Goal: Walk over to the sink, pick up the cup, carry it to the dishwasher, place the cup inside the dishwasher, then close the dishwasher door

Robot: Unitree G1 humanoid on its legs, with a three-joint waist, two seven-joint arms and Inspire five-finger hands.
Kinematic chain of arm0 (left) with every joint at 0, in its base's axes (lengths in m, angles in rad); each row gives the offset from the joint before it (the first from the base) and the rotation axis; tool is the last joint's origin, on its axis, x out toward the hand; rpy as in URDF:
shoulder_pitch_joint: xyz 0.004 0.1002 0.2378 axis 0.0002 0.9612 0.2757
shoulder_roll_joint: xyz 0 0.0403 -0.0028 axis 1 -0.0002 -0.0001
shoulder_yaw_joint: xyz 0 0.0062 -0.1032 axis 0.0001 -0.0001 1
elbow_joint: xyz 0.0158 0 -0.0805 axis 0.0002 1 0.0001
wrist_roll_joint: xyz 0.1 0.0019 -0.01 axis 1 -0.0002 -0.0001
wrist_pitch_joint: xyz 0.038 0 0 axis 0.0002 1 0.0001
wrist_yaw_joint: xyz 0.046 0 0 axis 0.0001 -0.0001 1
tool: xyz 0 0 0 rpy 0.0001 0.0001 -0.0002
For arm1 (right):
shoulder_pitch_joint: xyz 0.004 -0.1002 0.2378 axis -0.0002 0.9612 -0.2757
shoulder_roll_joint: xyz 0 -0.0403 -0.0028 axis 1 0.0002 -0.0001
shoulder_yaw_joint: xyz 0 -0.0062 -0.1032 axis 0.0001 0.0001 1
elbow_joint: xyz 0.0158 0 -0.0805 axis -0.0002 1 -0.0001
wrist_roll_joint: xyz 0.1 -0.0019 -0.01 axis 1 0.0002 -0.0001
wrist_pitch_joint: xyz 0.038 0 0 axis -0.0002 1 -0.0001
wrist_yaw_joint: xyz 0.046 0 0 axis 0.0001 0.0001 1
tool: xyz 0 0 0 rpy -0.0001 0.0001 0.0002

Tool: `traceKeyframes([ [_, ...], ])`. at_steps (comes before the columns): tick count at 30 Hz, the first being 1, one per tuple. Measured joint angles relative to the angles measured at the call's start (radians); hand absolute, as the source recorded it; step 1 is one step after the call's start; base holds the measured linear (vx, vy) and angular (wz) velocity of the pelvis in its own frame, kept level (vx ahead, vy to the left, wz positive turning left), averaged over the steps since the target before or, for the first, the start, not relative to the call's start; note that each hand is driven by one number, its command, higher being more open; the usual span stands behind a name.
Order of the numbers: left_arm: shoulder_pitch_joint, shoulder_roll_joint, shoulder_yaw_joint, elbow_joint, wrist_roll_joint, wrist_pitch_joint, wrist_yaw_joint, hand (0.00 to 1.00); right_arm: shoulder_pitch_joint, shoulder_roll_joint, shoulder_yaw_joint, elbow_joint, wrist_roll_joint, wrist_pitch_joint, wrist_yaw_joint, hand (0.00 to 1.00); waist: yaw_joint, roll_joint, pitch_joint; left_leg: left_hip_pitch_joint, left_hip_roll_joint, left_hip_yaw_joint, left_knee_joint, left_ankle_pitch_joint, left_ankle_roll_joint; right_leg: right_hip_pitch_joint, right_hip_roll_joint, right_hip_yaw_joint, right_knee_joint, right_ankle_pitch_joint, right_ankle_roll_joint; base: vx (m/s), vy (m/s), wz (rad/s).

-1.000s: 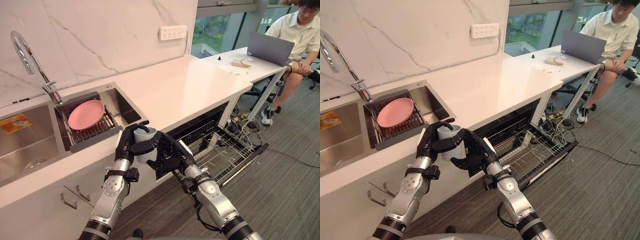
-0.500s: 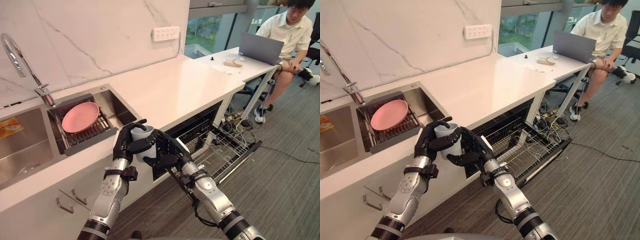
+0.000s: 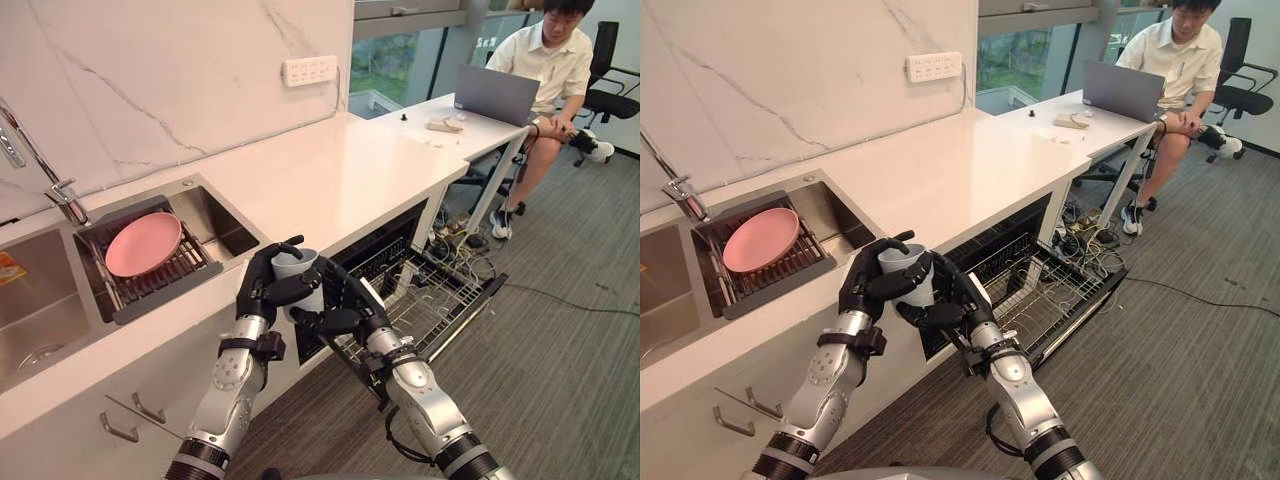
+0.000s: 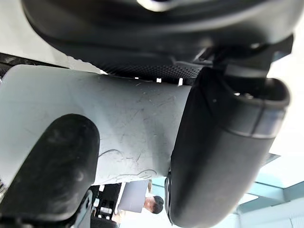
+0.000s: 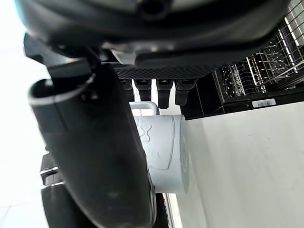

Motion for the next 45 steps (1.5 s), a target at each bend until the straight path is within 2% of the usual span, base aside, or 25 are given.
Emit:
traceKeyframes([
  [14,-0.025,0.031,-0.027,-0.007,-0.021,0.019,-0.034,0.3,0.0,-0.003,-0.021,-0.007,0.029,0.011,0.018,0.9,-0.02,0.004,0.003,0.007,0.009,0.052,0.0,-0.012,-0.001,-0.013,0.005,0.05,-0.016,0.017,-0.002,0.0,0.003,-0.11],
  [15,-0.026,0.037,-0.032,-0.007,-0.022,0.02,-0.035,0.3,0.0,-0.006,-0.021,-0.007,0.039,0.016,0.021,0.3,-0.02,0.005,0.003,0.007,0.009,0.051,0.0,-0.012,0.0,-0.013,0.005,0.049,-0.016,0.017,-0.002,0.0,0.0,0.0],
  [21,-0.027,0.085,-0.064,-0.007,-0.059,0.038,-0.036,0.3,-0.041,-0.054,0.0,0.042,0.139,0.053,0.054,0.3,-0.019,0.016,0.007,-0.007,0.009,0.048,0.0,-0.013,0.001,-0.024,0.005,0.045,-0.018,0.019,-0.002,0.0,0.0,0.0],
  [27,-0.055,0.122,-0.098,-0.007,-0.058,0.045,-0.038,0.3,-0.088,-0.106,0.027,0.061,0.147,0.064,0.075,0.3,-0.008,0.016,0.006,-0.018,0.006,0.039,0.002,-0.013,0.001,-0.023,0.007,0.038,-0.029,0.024,-0.001,0.01,-0.003,0.04],
  [28,-0.058,0.122,-0.097,-0.008,-0.057,0.045,-0.038,0.9,-0.088,-0.105,0.024,0.059,0.147,0.064,0.075,0.3,-0.009,0.016,0.006,-0.018,0.005,0.039,0.002,-0.013,0.001,-0.023,0.007,0.038,-0.029,0.024,-0.001,0.0,0.0,0.0],
  [31,-0.054,0.095,-0.081,-0.04,-0.029,0.045,-0.038,0.9,-0.074,-0.1,-0.005,0.023,0.146,0.064,0.081,0.3,-0.01,0.016,0.006,-0.018,0.002,0.035,0.003,-0.013,0.001,-0.022,0.004,0.036,-0.029,0.025,0.0,0.0,0.002,0.01],
  [34,-0.017,0.009,-0.039,-0.158,0.053,0.042,-0.038,0.9,0.001,-0.061,-0.084,-0.099,0.137,0.052,0.083,0.3,-0.01,0.017,0.006,-0.012,-0.003,0.029,0.003,-0.013,0.002,-0.013,-0.001,0.032,-0.029,0.025,0.001,-0.01,0.007,0.03],
  [36,0.006,-0.042,-0.035,-0.229,0.119,0.019,-0.038,0.9,0.037,-0.016,-0.14,-0.151,0.133,0.026,0.076,0.3,-0.011,0.017,0.006,-0.008,-0.005,0.027,0.002,-0.013,0.003,-0.009,-0.004,0.03,-0.029,0.024,0.002,-0.01,0.004,0.02],
  [38,0.035,-0.083,-0.042,-0.288,0.199,-0.004,-0.045,0.9,0.043,0.044,-0.231,-0.166,0.084,0.001,0.032,0.3,-0.015,0.018,0.006,0.003,-0.007,0.025,0.0,-0.012,0.008,0.003,-0.006,0.025,-0.031,0.025,0.006,-0.05,0.005,0.06],
  [41,0.078,-0.1,-0.035,-0.338,0.316,-0.032,-0.03,0.9,0.062,0.078,-0.351,-0.189,0.011,-0.024,-0.062,0.3,-0.014,0.026,0.007,0.003,-0.008,0.024,-0.005,-0.012,0.014,0.006,-0.006,0.021,-0.045,0.024,0.015,-0.07,0.003,0.04],
  [45,0.117,-0.097,0.013,-0.352,0.385,-0.046,0.009,0.9,0.107,0.075,-0.445,-0.189,-0.071,-0.04,-0.134,0.3,-0.018,0.032,0.004,0.001,-0.008,0.025,-0.006,-0.012,0.014,0.008,-0.007,0.017,-0.064,0.03,0.023,-0.03,0.0,0.0],
])
